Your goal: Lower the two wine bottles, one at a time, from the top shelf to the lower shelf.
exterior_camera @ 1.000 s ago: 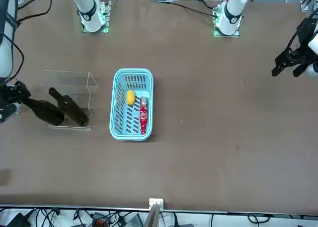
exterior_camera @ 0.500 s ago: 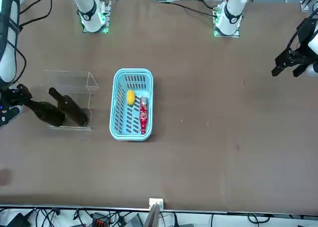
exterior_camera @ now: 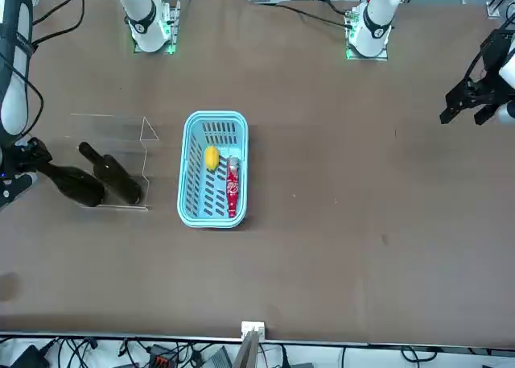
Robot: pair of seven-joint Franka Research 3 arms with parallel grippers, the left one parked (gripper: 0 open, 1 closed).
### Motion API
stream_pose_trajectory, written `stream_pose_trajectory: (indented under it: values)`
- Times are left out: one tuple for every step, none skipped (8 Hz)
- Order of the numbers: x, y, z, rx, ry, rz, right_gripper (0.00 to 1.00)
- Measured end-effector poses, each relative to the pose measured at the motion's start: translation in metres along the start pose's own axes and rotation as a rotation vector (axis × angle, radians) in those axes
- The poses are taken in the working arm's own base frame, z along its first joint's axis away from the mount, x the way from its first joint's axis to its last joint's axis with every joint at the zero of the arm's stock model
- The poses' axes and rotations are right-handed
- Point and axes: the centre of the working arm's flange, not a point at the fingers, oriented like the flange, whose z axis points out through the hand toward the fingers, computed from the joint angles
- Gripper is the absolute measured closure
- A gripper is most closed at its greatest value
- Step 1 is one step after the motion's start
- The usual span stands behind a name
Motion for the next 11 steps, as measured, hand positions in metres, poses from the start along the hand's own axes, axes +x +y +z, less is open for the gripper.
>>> stream_pose_trajectory:
  values:
    - [-0.001,0.000,-0.003,-0.003,0.006,0.001,0.27]
    - [-0.003,-0.001,-0.011,-0.010,0.021,0.011,0.06]
    - [-0.006,-0.004,-0.025,-0.018,0.051,0.034,0.00]
    - [-0.009,-0.011,-0.046,-0.026,0.093,0.054,0.00]
    - [-0.010,-0.026,-0.071,-0.036,0.135,0.076,0.00]
    - [-0.014,-0.045,-0.100,-0.045,0.179,0.117,0.00]
    - [-0.021,-0.067,-0.129,-0.047,0.225,0.174,0.00]
    - [-0.032,-0.090,-0.156,-0.039,0.263,0.239,0.00]
    - [-0.047,-0.112,-0.178,-0.023,0.285,0.300,0.00]
    - [-0.060,-0.134,-0.195,-0.002,0.292,0.343,0.00]
    - [-0.071,-0.155,-0.208,0.025,0.299,0.378,0.00]
